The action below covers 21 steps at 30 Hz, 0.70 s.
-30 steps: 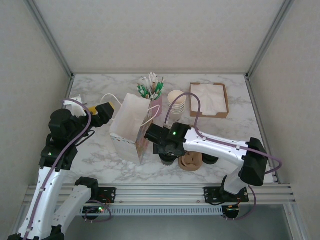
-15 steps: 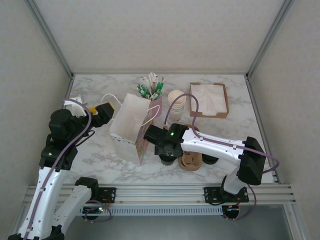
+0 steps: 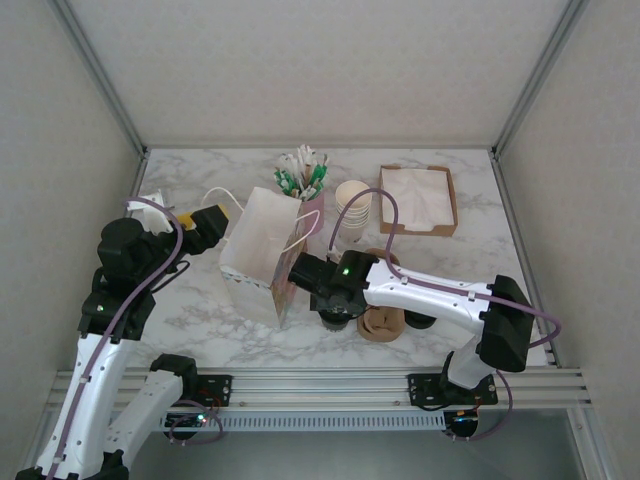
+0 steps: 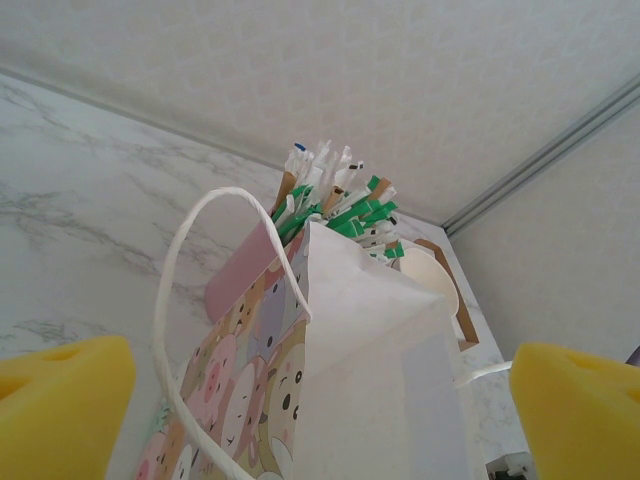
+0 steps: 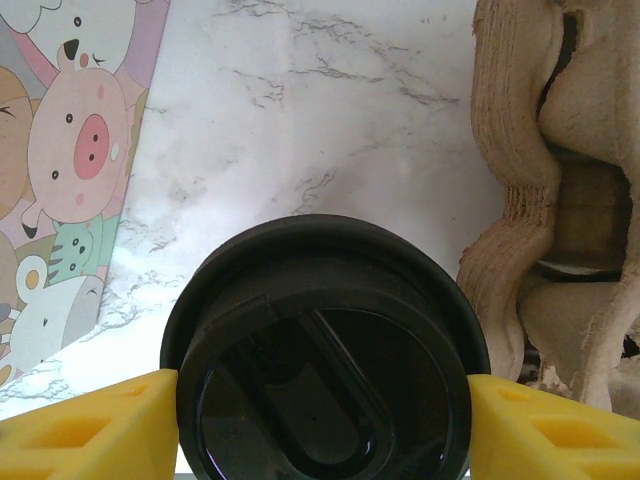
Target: Pack the takeout coffee
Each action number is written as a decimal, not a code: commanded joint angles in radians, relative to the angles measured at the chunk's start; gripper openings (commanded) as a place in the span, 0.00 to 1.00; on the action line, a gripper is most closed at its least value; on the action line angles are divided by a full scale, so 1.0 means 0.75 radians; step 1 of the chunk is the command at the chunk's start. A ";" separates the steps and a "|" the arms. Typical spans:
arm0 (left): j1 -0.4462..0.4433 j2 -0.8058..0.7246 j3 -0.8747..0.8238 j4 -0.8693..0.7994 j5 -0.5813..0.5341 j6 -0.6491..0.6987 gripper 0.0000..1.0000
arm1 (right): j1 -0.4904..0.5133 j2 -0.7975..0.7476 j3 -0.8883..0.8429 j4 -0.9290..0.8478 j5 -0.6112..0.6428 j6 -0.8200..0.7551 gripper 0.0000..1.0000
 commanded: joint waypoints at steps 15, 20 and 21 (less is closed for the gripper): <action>0.017 0.002 0.000 -0.005 0.019 0.021 0.96 | 0.028 0.009 0.037 0.002 0.006 -0.009 0.71; 0.017 0.002 -0.001 -0.005 0.020 0.022 0.96 | 0.028 -0.007 0.072 -0.011 0.033 -0.017 0.75; 0.016 0.004 -0.002 -0.005 0.020 0.021 0.96 | 0.028 -0.008 0.076 -0.013 0.033 -0.022 0.75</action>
